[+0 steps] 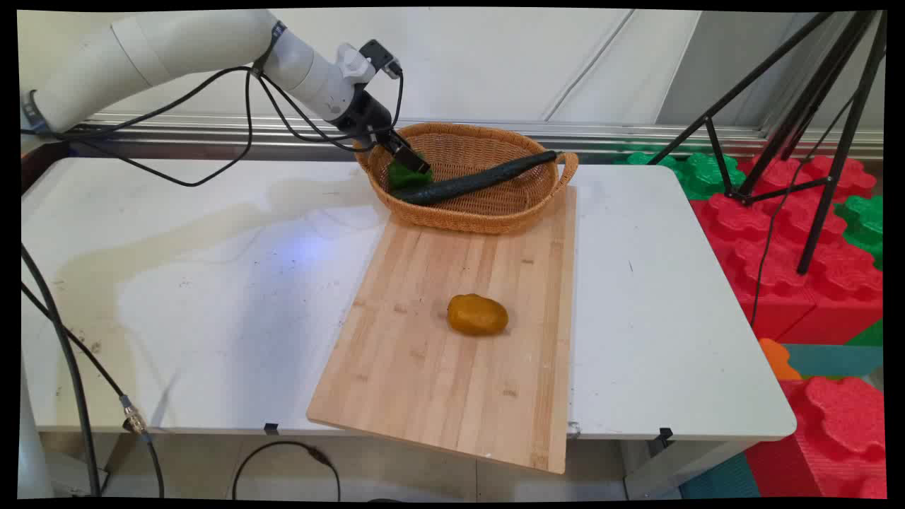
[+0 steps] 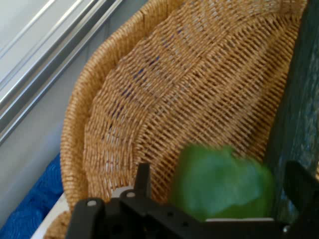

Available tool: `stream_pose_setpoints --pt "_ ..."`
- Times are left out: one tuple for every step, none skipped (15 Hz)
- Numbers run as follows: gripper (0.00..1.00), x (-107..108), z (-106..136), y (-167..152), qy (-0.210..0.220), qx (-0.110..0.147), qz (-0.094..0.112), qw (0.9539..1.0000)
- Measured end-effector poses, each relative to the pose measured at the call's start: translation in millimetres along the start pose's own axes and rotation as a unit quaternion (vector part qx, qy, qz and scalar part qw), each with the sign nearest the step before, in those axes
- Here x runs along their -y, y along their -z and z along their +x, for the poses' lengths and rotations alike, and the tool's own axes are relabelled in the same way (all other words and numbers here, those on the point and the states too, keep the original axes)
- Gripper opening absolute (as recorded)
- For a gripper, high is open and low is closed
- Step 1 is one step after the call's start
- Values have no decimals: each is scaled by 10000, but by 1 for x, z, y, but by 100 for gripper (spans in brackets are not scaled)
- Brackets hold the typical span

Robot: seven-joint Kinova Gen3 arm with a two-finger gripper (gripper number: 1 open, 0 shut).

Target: Pick up the potato from the cutting board

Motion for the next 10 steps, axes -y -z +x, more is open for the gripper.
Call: stream_pose_setpoints --pt "100 1 1 -1 -32 -3 -24 10000" --pt "100 1 2 0 -48 -13 -40 10000" --pt "100 2 3 0 -71 -33 -60 10000" --pt "100 3 4 1 -95 -48 -76 9999" --pt "100 5 6 4 -134 -75 -96 9998" --pt "100 6 7 6 -166 -93 -115 9998" --pt "100 7 9 10 -215 -128 -140 9996" --pt "100 8 11 16 -281 -166 -174 9993" --pt "100 10 13 23 -348 -205 -209 9990" --pt "100 11 15 29 -407 -236 -241 9986"
